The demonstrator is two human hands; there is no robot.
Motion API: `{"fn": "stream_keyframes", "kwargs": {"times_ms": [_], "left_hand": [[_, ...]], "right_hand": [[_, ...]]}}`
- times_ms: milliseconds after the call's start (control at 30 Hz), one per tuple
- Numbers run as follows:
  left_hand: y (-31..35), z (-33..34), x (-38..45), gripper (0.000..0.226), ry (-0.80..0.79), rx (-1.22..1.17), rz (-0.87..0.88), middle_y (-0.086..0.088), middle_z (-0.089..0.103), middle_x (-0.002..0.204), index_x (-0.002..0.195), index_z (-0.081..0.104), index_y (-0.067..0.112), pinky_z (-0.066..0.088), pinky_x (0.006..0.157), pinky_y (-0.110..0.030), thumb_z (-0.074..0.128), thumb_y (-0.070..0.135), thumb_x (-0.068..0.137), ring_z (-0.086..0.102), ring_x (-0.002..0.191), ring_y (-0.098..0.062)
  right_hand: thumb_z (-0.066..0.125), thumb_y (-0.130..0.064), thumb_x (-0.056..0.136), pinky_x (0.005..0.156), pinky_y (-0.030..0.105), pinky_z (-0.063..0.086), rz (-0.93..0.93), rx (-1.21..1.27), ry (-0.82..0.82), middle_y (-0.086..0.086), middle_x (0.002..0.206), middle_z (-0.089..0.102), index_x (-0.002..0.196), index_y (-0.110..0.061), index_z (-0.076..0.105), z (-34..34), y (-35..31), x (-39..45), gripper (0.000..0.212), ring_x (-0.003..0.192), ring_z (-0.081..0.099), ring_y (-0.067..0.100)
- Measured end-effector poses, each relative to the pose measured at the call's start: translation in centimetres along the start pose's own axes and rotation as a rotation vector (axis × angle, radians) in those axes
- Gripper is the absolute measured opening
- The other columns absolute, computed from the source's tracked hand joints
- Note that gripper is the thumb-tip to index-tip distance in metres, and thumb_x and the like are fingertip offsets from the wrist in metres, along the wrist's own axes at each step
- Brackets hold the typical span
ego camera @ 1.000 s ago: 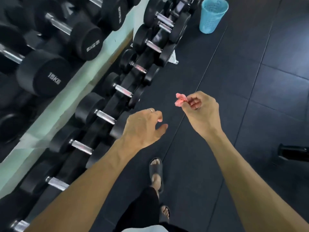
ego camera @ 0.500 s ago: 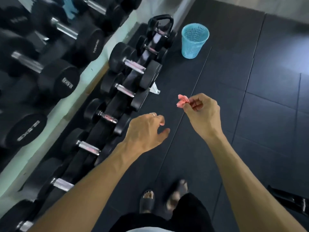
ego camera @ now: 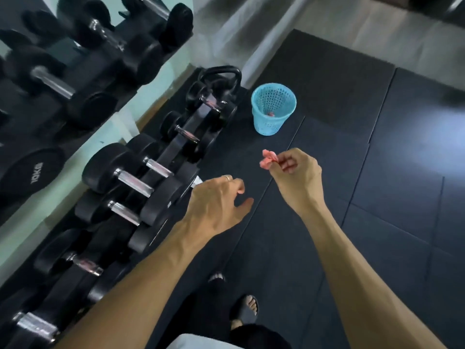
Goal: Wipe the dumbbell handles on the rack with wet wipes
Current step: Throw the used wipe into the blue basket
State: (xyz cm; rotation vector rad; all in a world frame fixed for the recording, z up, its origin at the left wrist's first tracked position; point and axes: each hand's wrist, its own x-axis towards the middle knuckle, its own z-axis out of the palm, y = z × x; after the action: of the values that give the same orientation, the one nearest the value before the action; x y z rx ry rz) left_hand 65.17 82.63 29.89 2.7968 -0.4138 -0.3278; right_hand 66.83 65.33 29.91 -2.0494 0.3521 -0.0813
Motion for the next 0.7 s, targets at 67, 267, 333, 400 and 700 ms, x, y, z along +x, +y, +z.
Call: {"fn": "stream_keyframes", "kwargs": {"times_ms": [67, 267, 333, 400, 700], "left_hand": [[0.6, 0.0, 5.3, 0.037, 0.011, -0.007, -0.013, 0.009, 0.067, 0.101, 0.108, 0.067, 0.026, 0.052, 0.074, -0.031, 0.058, 0.055, 0.089, 0.066, 0.094, -0.013], [1.7, -0.3, 21.6, 0.036, -0.025, -0.027, -0.022, 0.008, 0.066, 0.099, 0.107, 0.067, 0.025, 0.054, 0.078, -0.036, 0.060, 0.055, 0.088, 0.066, 0.095, -0.016], [2.5, -0.7, 26.3, 0.037, -0.032, -0.024, -0.023, 0.008, 0.066, 0.102, 0.108, 0.067, 0.025, 0.054, 0.078, -0.035, 0.059, 0.055, 0.088, 0.066, 0.097, -0.015], [3.2, -1.0, 30.7, 0.038, -0.032, -0.015, -0.019, 0.008, 0.066, 0.104, 0.110, 0.066, 0.025, 0.053, 0.077, -0.033, 0.058, 0.055, 0.090, 0.065, 0.099, -0.015], [6.4, 2.2, 48.6, 0.037, -0.034, -0.037, -0.136, 0.008, 0.066, 0.105, 0.111, 0.064, 0.025, 0.049, 0.074, -0.030, 0.057, 0.055, 0.090, 0.065, 0.098, -0.015]], "right_hand": [[0.078, -0.031, 0.085, 0.058, 0.009, 0.042, 0.005, -0.015, -0.003, -0.025, 0.068, 0.067, 0.076, -0.020, 0.066, -0.6, 0.4, 5.4, 0.018, 0.063, 0.057, -0.005], [0.076, -0.023, 0.087, 0.056, 0.004, 0.039, 0.036, -0.029, 0.001, -0.042, 0.061, 0.056, 0.069, -0.029, 0.062, -1.6, 1.4, 20.9, 0.023, 0.061, 0.055, -0.012], [0.078, -0.029, 0.085, 0.055, 0.006, 0.039, 0.060, -0.025, -0.001, -0.029, 0.063, 0.062, 0.068, -0.036, 0.060, -1.9, 1.5, 25.7, 0.026, 0.062, 0.055, -0.009], [0.078, -0.036, 0.084, 0.054, 0.008, 0.041, 0.078, -0.040, 0.002, -0.017, 0.066, 0.063, 0.070, -0.033, 0.061, -2.3, 1.8, 30.4, 0.022, 0.062, 0.056, -0.006], [0.069, -0.022, 0.089, 0.071, 0.028, 0.052, 0.080, -0.115, -0.087, -0.021, 0.073, 0.059, 0.079, -0.028, 0.060, -2.4, 7.9, 51.0, 0.015, 0.070, 0.059, 0.001]]}}
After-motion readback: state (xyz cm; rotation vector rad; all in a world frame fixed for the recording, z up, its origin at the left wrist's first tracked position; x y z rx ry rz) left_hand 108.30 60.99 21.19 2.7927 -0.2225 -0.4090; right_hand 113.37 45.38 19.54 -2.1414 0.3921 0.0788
